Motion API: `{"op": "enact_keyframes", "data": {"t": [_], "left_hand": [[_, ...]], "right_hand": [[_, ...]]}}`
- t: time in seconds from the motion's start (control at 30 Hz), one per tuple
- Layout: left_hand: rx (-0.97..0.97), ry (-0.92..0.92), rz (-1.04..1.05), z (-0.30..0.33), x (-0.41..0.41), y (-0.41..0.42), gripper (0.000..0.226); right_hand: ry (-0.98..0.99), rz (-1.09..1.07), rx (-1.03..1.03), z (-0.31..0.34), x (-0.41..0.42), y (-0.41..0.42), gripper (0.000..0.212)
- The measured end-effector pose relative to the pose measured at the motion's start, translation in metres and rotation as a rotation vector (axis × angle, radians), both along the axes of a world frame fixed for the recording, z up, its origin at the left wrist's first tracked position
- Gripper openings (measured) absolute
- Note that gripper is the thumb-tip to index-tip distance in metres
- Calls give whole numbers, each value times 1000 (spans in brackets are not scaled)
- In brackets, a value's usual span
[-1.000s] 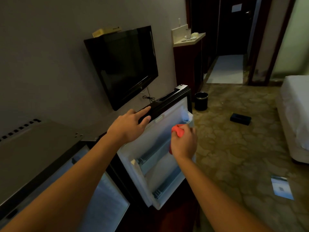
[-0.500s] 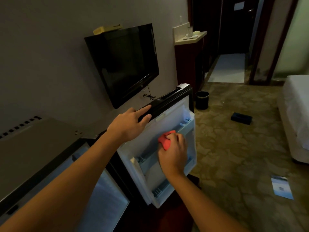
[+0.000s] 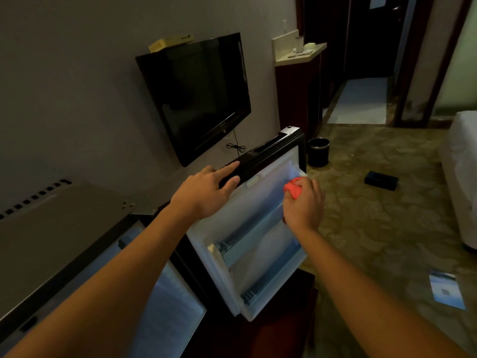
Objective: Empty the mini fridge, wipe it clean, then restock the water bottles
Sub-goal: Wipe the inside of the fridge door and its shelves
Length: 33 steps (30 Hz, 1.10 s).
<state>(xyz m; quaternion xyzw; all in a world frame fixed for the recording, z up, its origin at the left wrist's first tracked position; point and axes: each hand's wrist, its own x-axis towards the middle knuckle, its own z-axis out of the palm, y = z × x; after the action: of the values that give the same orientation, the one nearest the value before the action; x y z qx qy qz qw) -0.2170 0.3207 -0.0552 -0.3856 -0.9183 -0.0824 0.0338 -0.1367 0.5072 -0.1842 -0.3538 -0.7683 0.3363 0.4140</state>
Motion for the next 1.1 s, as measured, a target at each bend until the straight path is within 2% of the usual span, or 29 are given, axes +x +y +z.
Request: {"op": "enact_keyframes", "data": {"t": [0.13, 0.33, 0.47, 0.67, 0.77, 0.9, 1.1], "left_hand": [[0, 4, -7, 0, 1, 1, 52], [-6, 32, -5, -2, 1, 1, 52], [1, 37, 6, -4, 1, 2, 52], [4, 38, -11, -3, 5, 0, 51], [3, 33, -16, -3, 8, 0, 51], [4, 36, -10, -1, 8, -3, 51], [2, 23, -19, -1, 8, -2, 51]], "right_hand": [[36, -33, -57, 2, 3, -8, 16], [35, 25, 9, 0, 15, -48, 8], [-28, 88, 2, -5, 23, -82, 18], [34, 174, 91, -19, 38, -116, 25], [63, 168, 101, -23, 39, -115, 27], [99, 175, 141, -25, 38, -104, 19], [140, 105, 154, -20, 28, -56, 19]]}}
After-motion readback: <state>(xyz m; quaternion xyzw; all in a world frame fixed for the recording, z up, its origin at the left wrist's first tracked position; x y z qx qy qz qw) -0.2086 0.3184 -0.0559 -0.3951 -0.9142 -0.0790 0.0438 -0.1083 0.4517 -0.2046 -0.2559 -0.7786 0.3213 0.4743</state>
